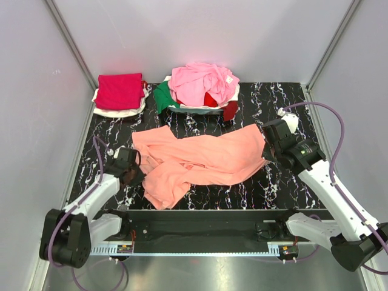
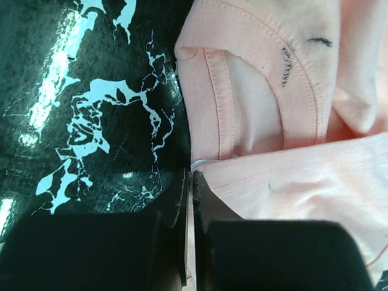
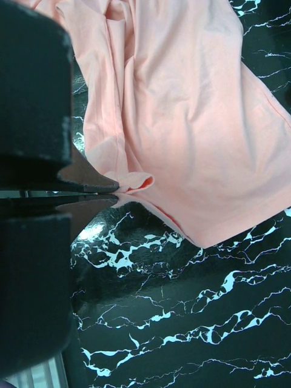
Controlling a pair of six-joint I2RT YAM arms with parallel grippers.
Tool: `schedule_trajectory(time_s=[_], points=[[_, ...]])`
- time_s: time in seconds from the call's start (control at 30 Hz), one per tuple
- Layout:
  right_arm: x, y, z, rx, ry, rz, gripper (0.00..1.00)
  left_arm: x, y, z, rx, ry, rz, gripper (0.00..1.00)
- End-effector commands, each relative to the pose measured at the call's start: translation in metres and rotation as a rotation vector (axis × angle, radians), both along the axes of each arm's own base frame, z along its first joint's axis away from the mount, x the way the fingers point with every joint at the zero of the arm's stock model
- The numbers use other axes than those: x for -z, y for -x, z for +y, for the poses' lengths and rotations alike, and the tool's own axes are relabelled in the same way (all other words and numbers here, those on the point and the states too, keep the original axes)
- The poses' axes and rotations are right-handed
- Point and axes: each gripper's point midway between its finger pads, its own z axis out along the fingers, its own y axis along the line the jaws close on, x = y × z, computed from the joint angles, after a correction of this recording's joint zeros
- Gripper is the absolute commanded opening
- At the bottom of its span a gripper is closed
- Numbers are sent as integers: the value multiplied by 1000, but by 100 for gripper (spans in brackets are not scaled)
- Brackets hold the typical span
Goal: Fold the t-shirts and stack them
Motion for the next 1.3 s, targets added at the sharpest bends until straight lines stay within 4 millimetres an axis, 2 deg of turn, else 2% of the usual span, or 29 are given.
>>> schedule_trajectory(time_s=[0.0, 0.07, 0.13, 0.2, 0.23, 0.27, 0.3, 0.33, 0.37, 0.4, 0.43, 0.47, 0.5, 0.57, 0.6, 0.67, 0.7, 0.8, 0.83, 0.9, 0.93, 0.97, 1.03, 1.07, 1.17, 1.23, 1.27], points=[[-9, -8, -2, 18, -1, -42, 0, -21, -3, 1, 2, 8, -69, 0], [-13, -8, -1, 16, -9, -51, 0, -42, -10, 1, 7, 7, -115, 0], [-21, -9, -2, 17, -17, -70, 0, -59, -7, 3, 10, 1, -137, 0], [-29, -9, -3, 20, -12, -82, 0, -91, -11, 3, 22, 1, -194, 0], [-42, -12, -4, 19, -14, -112, 0, -103, -12, 3, 29, 4, -218, 0], [-49, -13, -4, 17, -15, -128, 0, -133, -21, 1, 46, 8, -289, 0], [-57, -13, -6, 19, -16, -141, 0, -148, -18, 2, 51, 7, -308, 0], [-77, -15, -7, 20, -25, -188, 0, -164, -20, 2, 57, 4, -340, 0], [-88, -15, -7, 18, -32, -214, 0, -186, -22, 3, 82, -12, -387, 0], [-101, -14, -9, 16, -40, -244, 0, -226, -25, 3, 91, -13, -467, 0], [-124, -14, -10, 5, -57, -301, 0, -251, -26, 4, 101, -21, -520, 0], [-137, -12, -10, -3, -68, -335, 0, -272, -26, 6, 131, -49, -566, 0], [-154, -9, -11, -11, -88, -385, 0, -321, -24, 7, 143, -51, -670, 0], [-192, 2, -16, -43, -127, -492, 0, -361, -19, 10, 193, -100, -749, 0], [-216, 10, -15, -87, -153, -565, 0, -405, -11, 10, 229, -122, -852, 0], [-237, 20, -15, -121, -183, -635, 0, -443, -3, 11, 263, -152, -943, 0], [-253, 26, -17, -139, -194, -684, 0, -478, 11, 10, 287, -158, -1038, 0], [-282, 46, -19, -192, -228, -784, 0, -523, 34, 9, 364, -222, -1182, 0], [-291, 56, -22, -211, -248, -820, 0, -549, 53, 14, 360, -249, -1268, 0], [-308, 70, -24, -236, -277, -891, 0, -573, 71, 18, 356, -263, -1349, 0], [-317, 80, -23, -265, -303, -927, 0, -590, 87, 21, 352, -274, -1411, 0], [-326, 96, -30, -273, -326, -983, 0, -602, 101, 20, 361, -270, -1467, 0], [-344, 113, -37, -278, -367, -1068, 0, -618, 123, 22, 364, -281, -1551, 0], [-351, 127, -46, -268, -386, -1116, 0, -632, 143, 28, 338, -288, -1624, 0], [-358, 143, -65, -210, -381, -1166, 0, -647, 170, 40, 295, -334, -1711, 0], [-356, 145, -78, -160, -344, -1179, 0, -649, 174, 45, 276, -361, -1728, 0], [-358, 143, -79, -150, -338, -1192, 0, -645, 166, 44, 284, -367, -1710, 0]])
